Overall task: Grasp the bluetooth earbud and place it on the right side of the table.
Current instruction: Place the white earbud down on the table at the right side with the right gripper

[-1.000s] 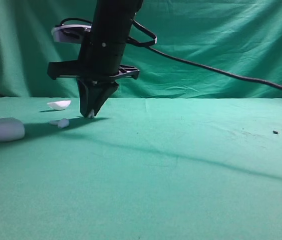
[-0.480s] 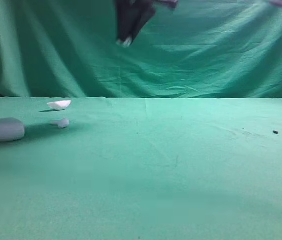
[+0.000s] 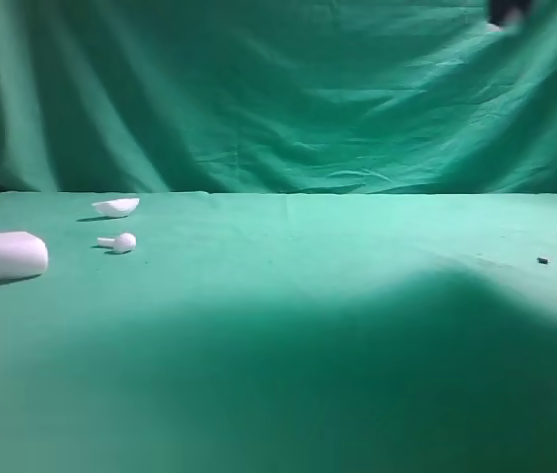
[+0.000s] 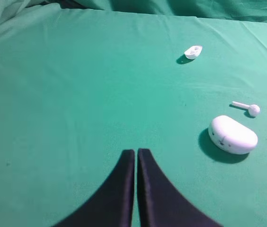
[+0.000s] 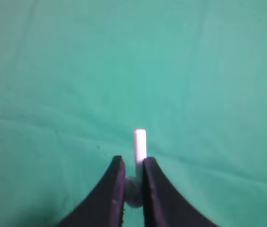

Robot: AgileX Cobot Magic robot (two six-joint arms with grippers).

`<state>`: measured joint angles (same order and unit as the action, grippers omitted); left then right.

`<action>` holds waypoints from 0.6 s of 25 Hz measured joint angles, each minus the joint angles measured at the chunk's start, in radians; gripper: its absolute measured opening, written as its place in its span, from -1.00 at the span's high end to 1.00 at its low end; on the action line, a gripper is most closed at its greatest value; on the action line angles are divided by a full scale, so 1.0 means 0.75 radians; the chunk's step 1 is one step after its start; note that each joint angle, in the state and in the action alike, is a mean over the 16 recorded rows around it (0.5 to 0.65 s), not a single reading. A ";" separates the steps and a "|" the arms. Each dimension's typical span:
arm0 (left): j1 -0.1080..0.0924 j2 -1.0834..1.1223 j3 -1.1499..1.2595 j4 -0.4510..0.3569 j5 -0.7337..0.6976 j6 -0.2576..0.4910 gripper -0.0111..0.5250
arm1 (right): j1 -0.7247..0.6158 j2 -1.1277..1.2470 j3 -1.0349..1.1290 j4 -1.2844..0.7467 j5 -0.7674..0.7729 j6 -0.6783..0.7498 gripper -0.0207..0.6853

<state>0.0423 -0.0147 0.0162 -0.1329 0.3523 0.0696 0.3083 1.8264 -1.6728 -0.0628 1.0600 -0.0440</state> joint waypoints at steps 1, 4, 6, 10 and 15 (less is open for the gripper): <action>0.000 0.000 0.000 0.000 0.000 0.000 0.96 | -0.028 -0.034 0.091 -0.007 -0.037 0.012 0.72; 0.000 0.000 0.000 0.000 0.000 0.000 0.96 | -0.096 -0.117 0.368 -0.025 -0.174 0.040 0.72; 0.000 0.000 0.000 0.000 0.000 0.000 0.96 | -0.129 -0.154 0.537 -0.030 -0.276 0.053 0.72; 0.000 0.000 0.000 0.000 0.000 0.000 0.96 | -0.167 -0.179 0.794 -0.028 -0.470 0.071 0.72; 0.000 0.000 0.000 0.000 0.000 0.000 0.96 | -0.177 -0.147 0.949 -0.028 -0.637 0.076 0.72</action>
<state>0.0423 -0.0147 0.0162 -0.1329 0.3523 0.0696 0.1754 1.7158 -0.9607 -0.0836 0.5820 0.0133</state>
